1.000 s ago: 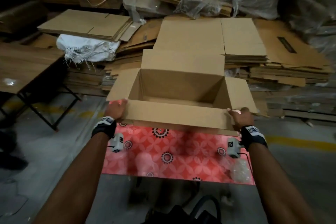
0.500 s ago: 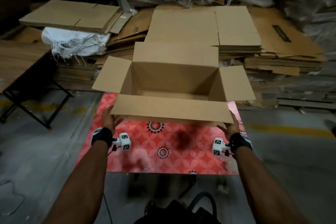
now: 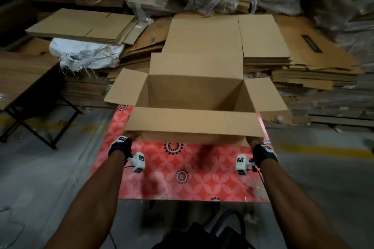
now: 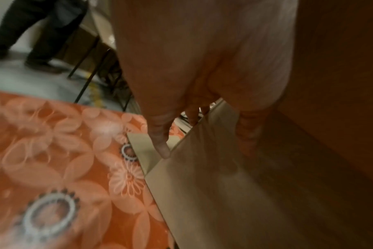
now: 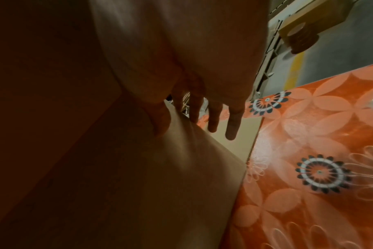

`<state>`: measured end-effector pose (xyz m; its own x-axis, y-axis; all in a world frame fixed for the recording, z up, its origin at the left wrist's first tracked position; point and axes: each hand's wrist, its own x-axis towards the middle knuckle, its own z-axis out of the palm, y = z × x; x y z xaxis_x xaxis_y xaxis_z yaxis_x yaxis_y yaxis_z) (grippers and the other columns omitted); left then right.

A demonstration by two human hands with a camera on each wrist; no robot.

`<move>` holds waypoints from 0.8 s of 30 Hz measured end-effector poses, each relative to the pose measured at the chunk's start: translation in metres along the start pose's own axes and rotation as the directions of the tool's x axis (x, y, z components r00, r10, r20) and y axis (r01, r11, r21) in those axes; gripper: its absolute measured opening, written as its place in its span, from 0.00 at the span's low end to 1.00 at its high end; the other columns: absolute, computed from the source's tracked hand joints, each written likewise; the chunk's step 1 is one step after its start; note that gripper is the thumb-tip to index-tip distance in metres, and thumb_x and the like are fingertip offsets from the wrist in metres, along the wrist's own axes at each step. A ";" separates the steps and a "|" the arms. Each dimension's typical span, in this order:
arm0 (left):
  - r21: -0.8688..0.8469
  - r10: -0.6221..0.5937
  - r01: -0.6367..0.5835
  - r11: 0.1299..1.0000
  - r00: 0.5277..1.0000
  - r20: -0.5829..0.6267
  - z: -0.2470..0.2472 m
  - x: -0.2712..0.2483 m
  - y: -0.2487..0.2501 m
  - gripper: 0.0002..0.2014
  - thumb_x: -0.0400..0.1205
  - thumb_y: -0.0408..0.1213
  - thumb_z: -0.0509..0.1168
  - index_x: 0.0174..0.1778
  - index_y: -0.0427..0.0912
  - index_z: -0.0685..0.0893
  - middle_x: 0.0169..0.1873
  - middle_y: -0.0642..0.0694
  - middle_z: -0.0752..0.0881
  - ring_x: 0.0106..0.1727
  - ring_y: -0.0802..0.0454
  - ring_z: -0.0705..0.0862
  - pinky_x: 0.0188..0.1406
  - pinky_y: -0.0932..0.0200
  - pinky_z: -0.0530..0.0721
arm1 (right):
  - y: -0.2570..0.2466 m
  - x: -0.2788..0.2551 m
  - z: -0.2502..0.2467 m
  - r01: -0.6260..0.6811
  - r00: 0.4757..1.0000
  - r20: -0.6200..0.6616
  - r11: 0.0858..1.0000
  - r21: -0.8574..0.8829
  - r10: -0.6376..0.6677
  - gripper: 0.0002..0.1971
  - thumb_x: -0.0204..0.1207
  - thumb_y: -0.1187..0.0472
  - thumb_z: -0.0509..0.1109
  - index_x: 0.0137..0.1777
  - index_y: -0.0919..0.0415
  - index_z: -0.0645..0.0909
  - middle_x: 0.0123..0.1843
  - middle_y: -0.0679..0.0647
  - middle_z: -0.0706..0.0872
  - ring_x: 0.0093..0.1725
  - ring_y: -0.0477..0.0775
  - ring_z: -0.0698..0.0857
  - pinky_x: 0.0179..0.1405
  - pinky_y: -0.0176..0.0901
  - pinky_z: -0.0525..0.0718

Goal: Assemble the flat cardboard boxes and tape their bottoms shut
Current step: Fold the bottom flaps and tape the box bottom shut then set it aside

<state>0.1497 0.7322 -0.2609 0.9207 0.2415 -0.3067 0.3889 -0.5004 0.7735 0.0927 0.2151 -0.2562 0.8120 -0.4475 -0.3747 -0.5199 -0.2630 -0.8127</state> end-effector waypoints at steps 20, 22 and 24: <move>0.325 0.128 -0.136 0.936 0.991 0.046 -0.027 -0.026 0.046 0.38 0.80 0.72 0.64 0.64 0.36 0.85 0.62 0.35 0.88 0.61 0.37 0.86 0.60 0.51 0.79 | -0.053 -0.014 -0.023 0.093 0.982 -0.105 0.883 -0.460 -0.157 0.64 0.47 0.17 0.77 0.81 0.52 0.69 0.72 0.65 0.81 0.69 0.71 0.81 0.68 0.69 0.82; 0.272 0.206 -0.215 0.938 0.977 0.061 -0.025 -0.034 0.036 0.39 0.80 0.73 0.61 0.68 0.39 0.85 0.63 0.36 0.88 0.64 0.38 0.85 0.64 0.50 0.78 | -0.046 -0.023 -0.023 0.059 0.985 -0.110 0.853 -0.519 -0.135 0.71 0.39 0.05 0.59 0.77 0.55 0.75 0.65 0.65 0.87 0.62 0.71 0.86 0.63 0.68 0.85; 0.142 0.224 -0.240 0.960 0.967 0.117 -0.025 -0.035 0.022 0.42 0.73 0.78 0.64 0.73 0.48 0.83 0.65 0.47 0.88 0.66 0.44 0.85 0.70 0.49 0.79 | -0.041 -0.022 -0.020 0.070 0.986 -0.098 0.863 -0.500 -0.137 0.74 0.37 0.04 0.56 0.79 0.55 0.73 0.65 0.66 0.87 0.62 0.71 0.86 0.61 0.66 0.87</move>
<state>0.1249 0.7330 -0.2194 0.9819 0.0237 -0.1881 0.1572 -0.6564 0.7378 0.0903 0.2186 -0.2058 0.8455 -0.4890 -0.2146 -0.5246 -0.6856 -0.5048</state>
